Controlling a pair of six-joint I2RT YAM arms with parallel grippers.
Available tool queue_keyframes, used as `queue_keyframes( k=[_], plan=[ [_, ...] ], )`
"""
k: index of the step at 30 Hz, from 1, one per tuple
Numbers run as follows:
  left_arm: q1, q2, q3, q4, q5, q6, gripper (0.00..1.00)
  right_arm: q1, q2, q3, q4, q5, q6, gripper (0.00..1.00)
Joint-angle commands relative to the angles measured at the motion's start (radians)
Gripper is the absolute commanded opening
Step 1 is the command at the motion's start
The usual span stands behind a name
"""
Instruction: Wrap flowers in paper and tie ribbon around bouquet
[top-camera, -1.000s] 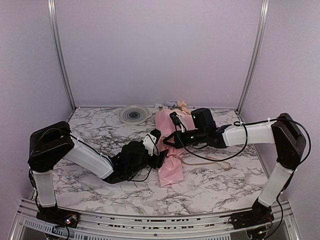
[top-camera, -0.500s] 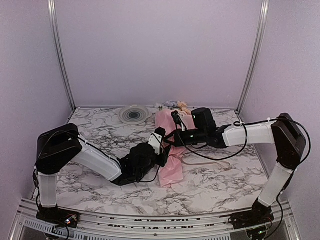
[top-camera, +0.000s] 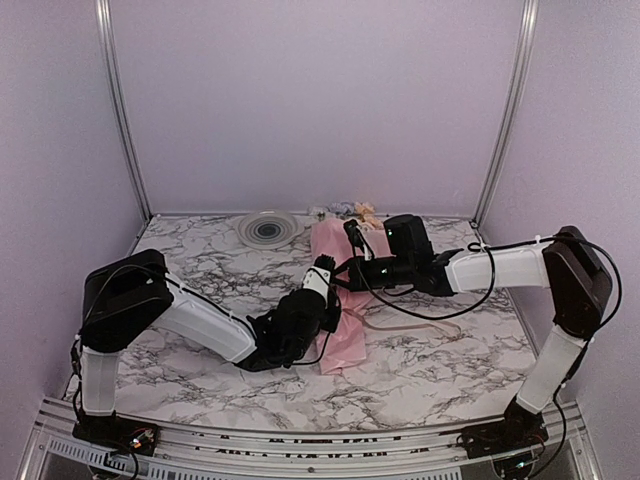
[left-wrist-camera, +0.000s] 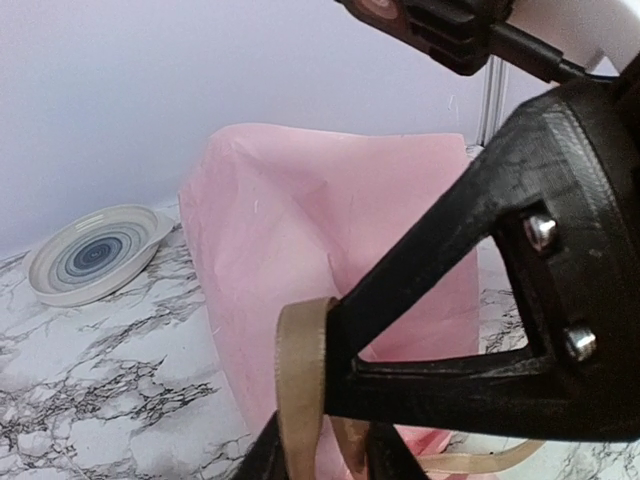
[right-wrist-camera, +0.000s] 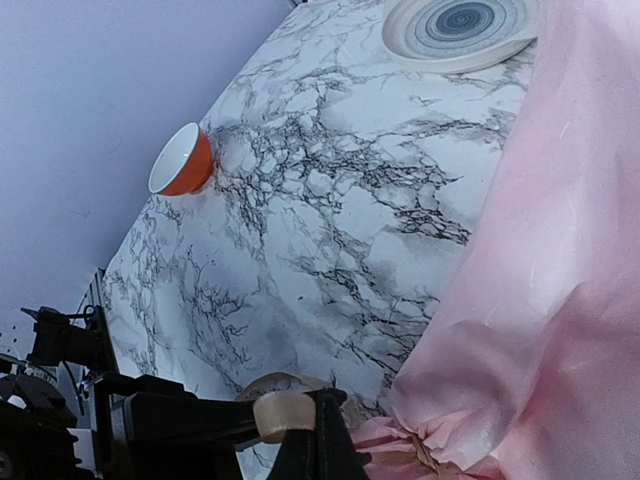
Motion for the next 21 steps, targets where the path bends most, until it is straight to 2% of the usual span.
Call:
queue_keyframes(
  k=[1, 5, 9, 12, 15, 18, 21],
  plan=[
    [-0.002, 0.022, 0.035, -0.043, -0.046, -0.016, 0.12, 0.007, -0.027, 0.005, 0.020, -0.003, 0.008, 0.00],
    [0.001, 0.018, 0.030, -0.045, -0.026, -0.017, 0.00, 0.008, -0.025, 0.008, 0.021, -0.004, 0.012, 0.00],
    [0.001, 0.015, 0.025, -0.043, -0.013, -0.017, 0.00, 0.008, -0.032, 0.013, 0.001, 0.010, 0.005, 0.01],
    [0.002, 0.009, 0.012, -0.029, -0.010, -0.017, 0.00, 0.005, -0.054, 0.044, -0.100, 0.042, -0.047, 0.20],
    [0.004, 0.002, -0.004, -0.009, -0.004, -0.021, 0.00, -0.011, -0.115, 0.066, -0.280, 0.104, -0.131, 0.32],
    [0.010, -0.003, -0.014, 0.001, 0.011, -0.026, 0.00, -0.062, -0.225, 0.037, -0.444, 0.198, -0.167, 0.40],
    [0.012, -0.003, -0.019, 0.006, 0.015, -0.027, 0.00, -0.155, -0.330, -0.014, -0.601, 0.359, -0.128, 0.47]
  ],
)
